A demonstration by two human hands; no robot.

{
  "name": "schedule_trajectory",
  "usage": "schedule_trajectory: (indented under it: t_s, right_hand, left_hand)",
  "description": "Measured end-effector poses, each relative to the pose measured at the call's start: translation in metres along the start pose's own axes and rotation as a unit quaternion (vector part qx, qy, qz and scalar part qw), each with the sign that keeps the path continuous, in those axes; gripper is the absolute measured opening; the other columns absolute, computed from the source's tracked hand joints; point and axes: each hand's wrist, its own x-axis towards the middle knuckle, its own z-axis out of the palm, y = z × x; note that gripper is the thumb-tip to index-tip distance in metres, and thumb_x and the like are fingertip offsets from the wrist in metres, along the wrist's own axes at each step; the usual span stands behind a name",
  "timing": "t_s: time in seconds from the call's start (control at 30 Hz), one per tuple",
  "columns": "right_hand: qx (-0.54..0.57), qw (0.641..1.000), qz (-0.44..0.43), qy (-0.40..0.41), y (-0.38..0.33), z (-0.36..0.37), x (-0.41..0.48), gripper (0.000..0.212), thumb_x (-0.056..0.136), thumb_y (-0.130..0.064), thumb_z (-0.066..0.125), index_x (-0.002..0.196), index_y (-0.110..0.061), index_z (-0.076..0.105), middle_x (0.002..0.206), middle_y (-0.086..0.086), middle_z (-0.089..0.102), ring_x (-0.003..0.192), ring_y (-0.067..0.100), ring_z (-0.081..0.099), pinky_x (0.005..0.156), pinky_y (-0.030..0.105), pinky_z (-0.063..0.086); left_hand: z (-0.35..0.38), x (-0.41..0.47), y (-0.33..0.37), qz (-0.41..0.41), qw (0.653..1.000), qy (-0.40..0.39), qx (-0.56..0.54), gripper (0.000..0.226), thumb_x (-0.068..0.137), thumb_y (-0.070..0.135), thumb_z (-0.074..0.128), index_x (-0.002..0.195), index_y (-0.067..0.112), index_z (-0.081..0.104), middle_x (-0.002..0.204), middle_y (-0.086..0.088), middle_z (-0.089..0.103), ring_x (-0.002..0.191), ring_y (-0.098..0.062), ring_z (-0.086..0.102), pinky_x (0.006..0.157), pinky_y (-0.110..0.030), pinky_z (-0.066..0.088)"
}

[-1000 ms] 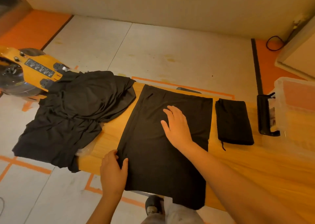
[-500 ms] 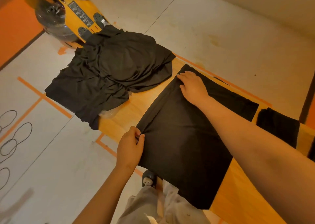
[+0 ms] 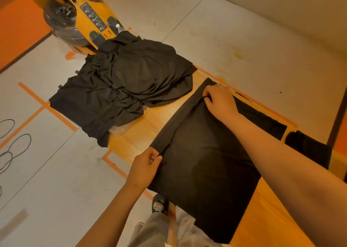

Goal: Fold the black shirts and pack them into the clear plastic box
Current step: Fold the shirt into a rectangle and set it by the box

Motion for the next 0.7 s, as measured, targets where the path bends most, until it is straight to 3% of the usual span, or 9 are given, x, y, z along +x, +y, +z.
schedule_trajectory:
  t_s: [0.13,0.23,0.37,0.5,0.7]
  right_hand:
    - [0.024,0.999,0.019,0.019,0.007,-0.021,-0.005,0.013,0.091,-0.015,0.051,0.100,-0.014,0.060,0.090,0.008,0.062,0.090,0.028,0.054,0.088,0.039,0.044]
    - [0.028,0.999,0.023,0.029,0.004,-0.034,0.006,0.015,0.091,-0.011,0.050,0.100,-0.009,0.062,0.088,0.011,0.061,0.085,0.028,0.054,0.074,0.032,0.037]
    - [0.014,0.999,0.038,-0.020,-0.001,-0.023,0.029,0.015,0.095,-0.009,0.045,0.102,-0.007,0.058,0.098,0.013,0.059,0.089,0.030,0.054,0.069,0.034,0.037]
    - [-0.019,0.998,0.027,-0.060,-0.002,0.004,0.039,0.017,0.096,-0.010,0.042,0.105,-0.007,0.056,0.107,0.017,0.059,0.097,0.034,0.052,0.073,0.041,0.042]
    - [-0.104,0.994,0.016,-0.040,-0.003,0.018,0.040,0.022,0.101,-0.018,0.039,0.115,-0.011,0.054,0.116,0.016,0.060,0.106,0.035,0.049,0.085,0.042,0.041]
  left_hand:
    - [-0.006,0.000,0.008,0.034,0.999,-0.012,0.024,0.013,0.099,0.027,0.051,0.090,0.019,0.052,0.077,-0.002,0.059,0.067,-0.011,0.053,0.061,-0.014,0.040]
    - [-0.008,0.006,0.019,0.054,0.998,0.008,-0.015,0.018,0.098,0.025,0.052,0.082,0.019,0.048,0.066,0.000,0.051,0.058,-0.008,0.045,0.056,-0.014,0.039]
    - [-0.001,0.019,0.019,0.035,0.998,0.047,-0.033,0.021,0.098,0.023,0.053,0.079,0.021,0.047,0.063,0.001,0.050,0.058,-0.010,0.048,0.060,-0.022,0.041]
    - [0.003,0.024,0.018,0.022,0.998,0.064,-0.009,0.019,0.099,0.023,0.050,0.080,0.022,0.045,0.064,-0.005,0.054,0.062,-0.023,0.056,0.063,-0.041,0.052]
    - [0.004,0.021,0.014,-0.015,0.996,0.086,0.012,0.014,0.097,0.023,0.048,0.085,0.017,0.047,0.071,-0.009,0.058,0.063,-0.024,0.060,0.062,-0.044,0.055]
